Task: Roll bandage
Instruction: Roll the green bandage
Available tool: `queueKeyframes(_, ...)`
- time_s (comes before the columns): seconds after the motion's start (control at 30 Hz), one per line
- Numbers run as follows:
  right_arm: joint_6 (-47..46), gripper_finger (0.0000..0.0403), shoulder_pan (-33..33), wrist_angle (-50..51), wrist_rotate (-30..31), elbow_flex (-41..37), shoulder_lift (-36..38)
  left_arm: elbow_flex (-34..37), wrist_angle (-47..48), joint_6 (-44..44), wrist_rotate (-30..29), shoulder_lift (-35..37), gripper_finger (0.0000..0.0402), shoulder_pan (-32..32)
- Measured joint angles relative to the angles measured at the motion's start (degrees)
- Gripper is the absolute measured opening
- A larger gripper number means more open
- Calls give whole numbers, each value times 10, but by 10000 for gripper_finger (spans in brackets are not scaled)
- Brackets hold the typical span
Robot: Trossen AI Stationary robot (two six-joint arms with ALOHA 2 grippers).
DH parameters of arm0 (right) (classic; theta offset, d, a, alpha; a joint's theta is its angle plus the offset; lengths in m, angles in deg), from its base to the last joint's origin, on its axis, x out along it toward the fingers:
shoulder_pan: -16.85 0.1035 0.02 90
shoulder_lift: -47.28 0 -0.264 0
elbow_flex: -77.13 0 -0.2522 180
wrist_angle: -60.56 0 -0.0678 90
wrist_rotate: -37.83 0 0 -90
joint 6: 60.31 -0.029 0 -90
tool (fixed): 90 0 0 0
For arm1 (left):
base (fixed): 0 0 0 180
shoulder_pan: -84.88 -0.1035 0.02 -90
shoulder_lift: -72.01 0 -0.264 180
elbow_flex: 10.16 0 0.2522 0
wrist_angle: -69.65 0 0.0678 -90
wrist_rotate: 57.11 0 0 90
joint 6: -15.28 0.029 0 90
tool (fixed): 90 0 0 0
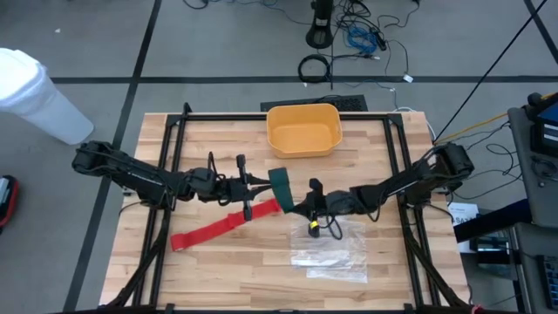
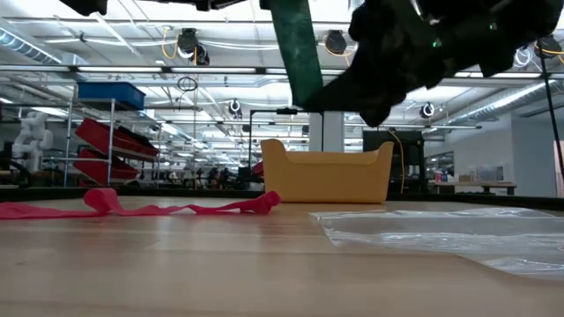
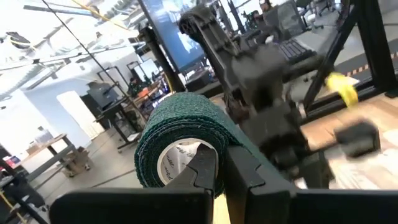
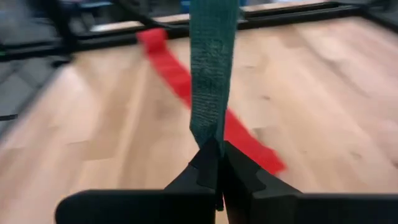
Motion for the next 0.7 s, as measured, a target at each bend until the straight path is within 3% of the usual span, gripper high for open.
queueKeyframes(0.13,8,0,3,-49,55,-1,-35,0,2,-8,0,0,13,0)
queueKeyframes(0.33,97,0,-19,-126,58,0,-40,0,21,-87,15,0,13,0)
queueKeyframes(0.7,184,0,-76,-162,41,-1,-36,0,7,-125,58,-2,13,16)
